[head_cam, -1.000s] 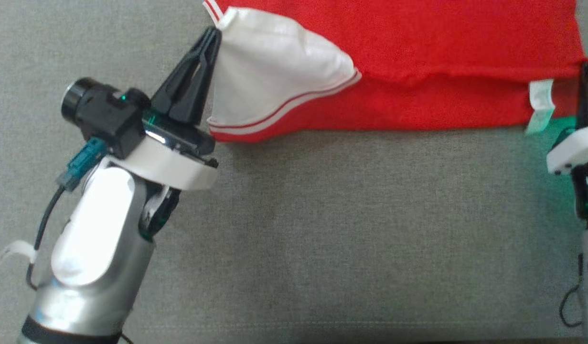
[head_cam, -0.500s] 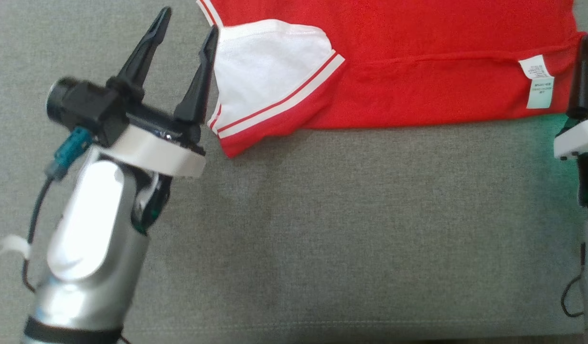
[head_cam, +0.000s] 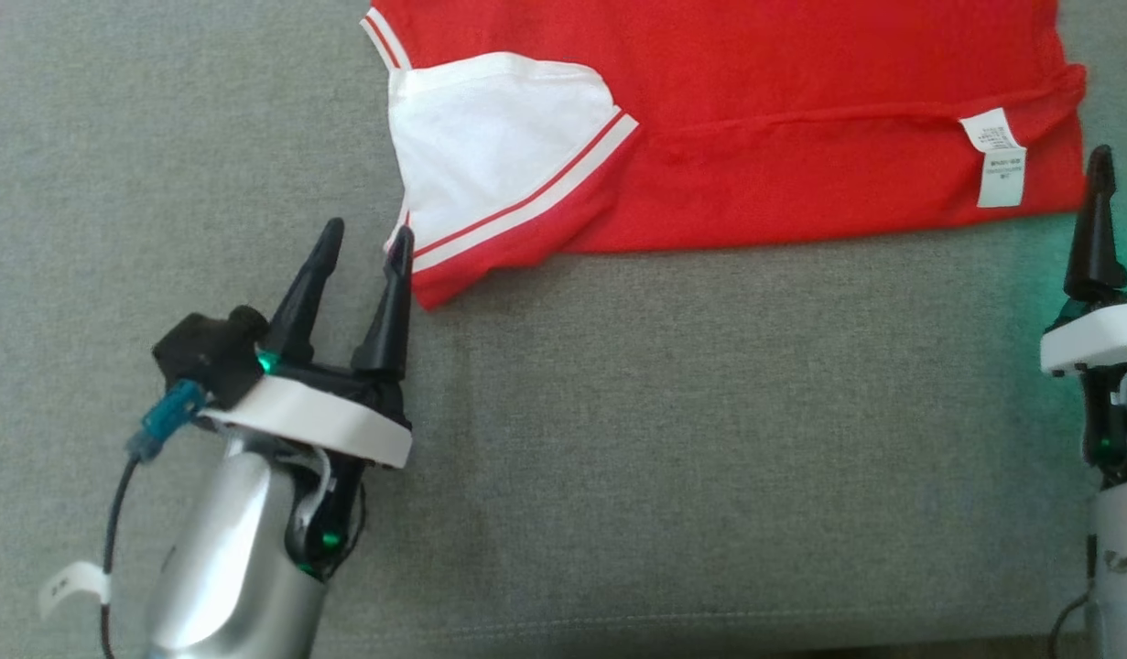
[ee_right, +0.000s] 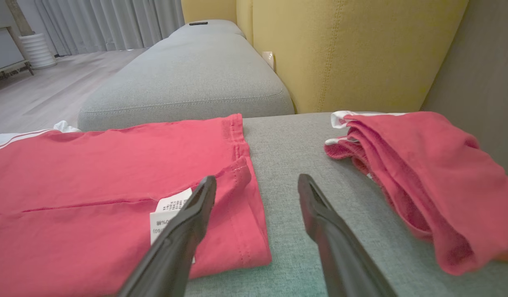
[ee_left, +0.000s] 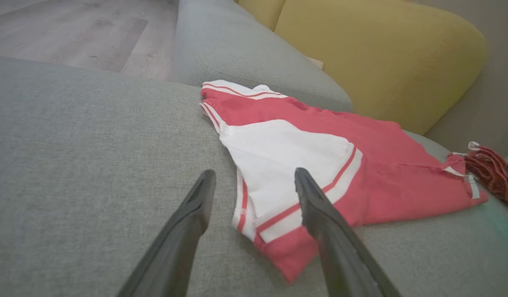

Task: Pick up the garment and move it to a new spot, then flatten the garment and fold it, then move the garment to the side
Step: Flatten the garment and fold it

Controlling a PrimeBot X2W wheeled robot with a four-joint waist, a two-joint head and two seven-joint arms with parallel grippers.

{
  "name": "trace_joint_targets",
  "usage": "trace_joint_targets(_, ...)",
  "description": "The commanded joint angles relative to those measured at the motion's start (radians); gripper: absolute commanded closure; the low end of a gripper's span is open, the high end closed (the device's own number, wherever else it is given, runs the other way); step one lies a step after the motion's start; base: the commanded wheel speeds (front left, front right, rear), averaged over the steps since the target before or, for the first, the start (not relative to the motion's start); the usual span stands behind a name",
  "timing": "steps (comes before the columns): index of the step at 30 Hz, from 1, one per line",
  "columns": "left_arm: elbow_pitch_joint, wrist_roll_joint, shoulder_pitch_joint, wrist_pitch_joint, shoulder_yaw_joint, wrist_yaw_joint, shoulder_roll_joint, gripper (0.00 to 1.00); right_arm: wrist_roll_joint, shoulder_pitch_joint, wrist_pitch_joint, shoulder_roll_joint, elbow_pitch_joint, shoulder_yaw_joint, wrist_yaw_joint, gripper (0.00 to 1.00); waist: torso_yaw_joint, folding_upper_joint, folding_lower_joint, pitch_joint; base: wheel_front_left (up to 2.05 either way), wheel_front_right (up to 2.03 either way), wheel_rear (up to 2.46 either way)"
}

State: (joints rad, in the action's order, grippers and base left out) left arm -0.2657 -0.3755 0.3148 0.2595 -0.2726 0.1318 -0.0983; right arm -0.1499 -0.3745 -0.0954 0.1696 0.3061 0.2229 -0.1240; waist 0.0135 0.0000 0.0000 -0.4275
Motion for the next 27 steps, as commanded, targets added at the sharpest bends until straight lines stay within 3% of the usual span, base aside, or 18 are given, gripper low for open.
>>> trace_joint_targets(1, 0.038, -0.012, -0.017, 0.002, 0.03, -0.001, 0.001, 0.0, -0.006, 0.009, 0.001, 0.003, -0.037, -0.011, -0.007, 0.0, -0.004, 0.0, 0.0, 0.0, 0.0, 0.0, 0.0)
trace_joint_targets(15, -0.175, -0.02, 0.031, -0.048, -0.027, -0.027, 0.021, 0.0, -0.015, 0.007, -0.004, -0.004, -0.035, -0.02, -0.007, 0.0, -0.02, 0.0, 0.0, -0.003, 0.0, 0.0, 0.0)
trace_joint_targets(16, -0.186, -0.016, 0.037, -0.054, -0.036, -0.026, 0.02, 0.13, -0.016, 0.007, -0.004, -0.003, -0.034, -0.02, -0.007, 0.0, -0.021, 0.0, 0.0, -0.001, 0.0, 0.0, 0.0)
trace_joint_targets(17, -0.196, -0.012, 0.042, -0.058, -0.047, -0.024, 0.017, 0.51, -0.017, 0.007, -0.004, -0.001, -0.032, -0.02, -0.007, 0.0, -0.021, 0.0, 0.0, 0.001, 0.0, 0.0, 0.0)
trace_joint_targets(18, -0.205, -0.007, 0.045, -0.063, -0.057, -0.022, 0.015, 0.62, -0.017, 0.008, -0.004, 0.001, -0.031, -0.019, -0.007, 0.0, -0.021, 0.0, 0.0, 0.003, 0.0, 0.0, 0.0)
trace_joint_targets(19, -0.21, -0.002, 0.048, -0.063, -0.064, -0.021, 0.012, 0.86, -0.015, 0.008, -0.002, 0.002, -0.028, -0.019, -0.007, 0.0, -0.021, 0.0, 0.0, 0.005, 0.0, 0.0, 0.0)
trace_joint_targets(20, -0.214, 0.001, 0.049, -0.063, -0.07, -0.02, 0.009, 1.0, -0.013, 0.009, 0.001, 0.003, -0.024, -0.019, -0.007, 0.0, -0.02, 0.0, 0.0, 0.009, 0.0, 0.0, 0.0)
trace_joint_targets(27, -0.176, 0.003, 0.042, -0.072, -0.077, -0.021, -0.023, 1.0, -0.027, -0.01, 0.091, -0.003, 0.066, -0.041, -0.007, 0.0, -0.009, 0.0, 0.0, 0.04, 0.0, 0.0, 0.0)
